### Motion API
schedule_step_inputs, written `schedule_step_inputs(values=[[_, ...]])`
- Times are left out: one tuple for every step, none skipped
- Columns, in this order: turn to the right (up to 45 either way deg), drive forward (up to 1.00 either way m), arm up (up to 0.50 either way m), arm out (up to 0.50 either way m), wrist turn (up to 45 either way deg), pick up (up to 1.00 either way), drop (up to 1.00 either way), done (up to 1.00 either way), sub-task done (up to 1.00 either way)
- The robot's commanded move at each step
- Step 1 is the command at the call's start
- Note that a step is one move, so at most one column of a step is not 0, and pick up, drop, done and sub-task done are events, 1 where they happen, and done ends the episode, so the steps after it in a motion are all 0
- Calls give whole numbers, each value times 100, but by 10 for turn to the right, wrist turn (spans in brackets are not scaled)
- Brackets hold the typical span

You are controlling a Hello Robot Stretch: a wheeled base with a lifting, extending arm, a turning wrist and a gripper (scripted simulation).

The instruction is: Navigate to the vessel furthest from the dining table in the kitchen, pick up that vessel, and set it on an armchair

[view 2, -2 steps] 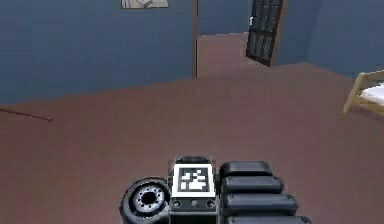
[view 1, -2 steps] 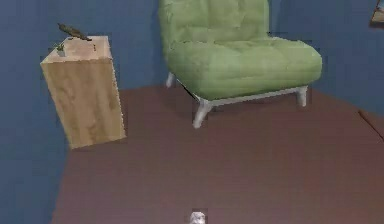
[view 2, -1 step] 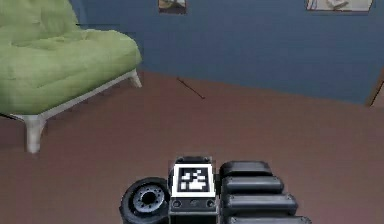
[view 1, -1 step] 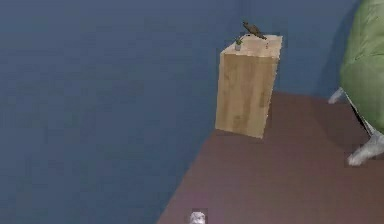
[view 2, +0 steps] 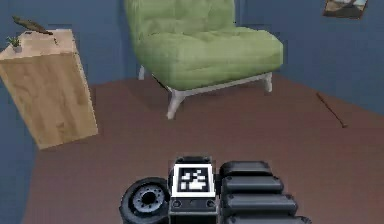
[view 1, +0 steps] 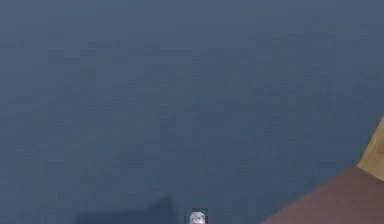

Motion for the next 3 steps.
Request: schedule_step_inputs(values=[[450,0,0,0,0,0,0,0,0],[450,0,0,0,0,0,0,0,0],[360,0,0,0,0,0,0,0,0]])
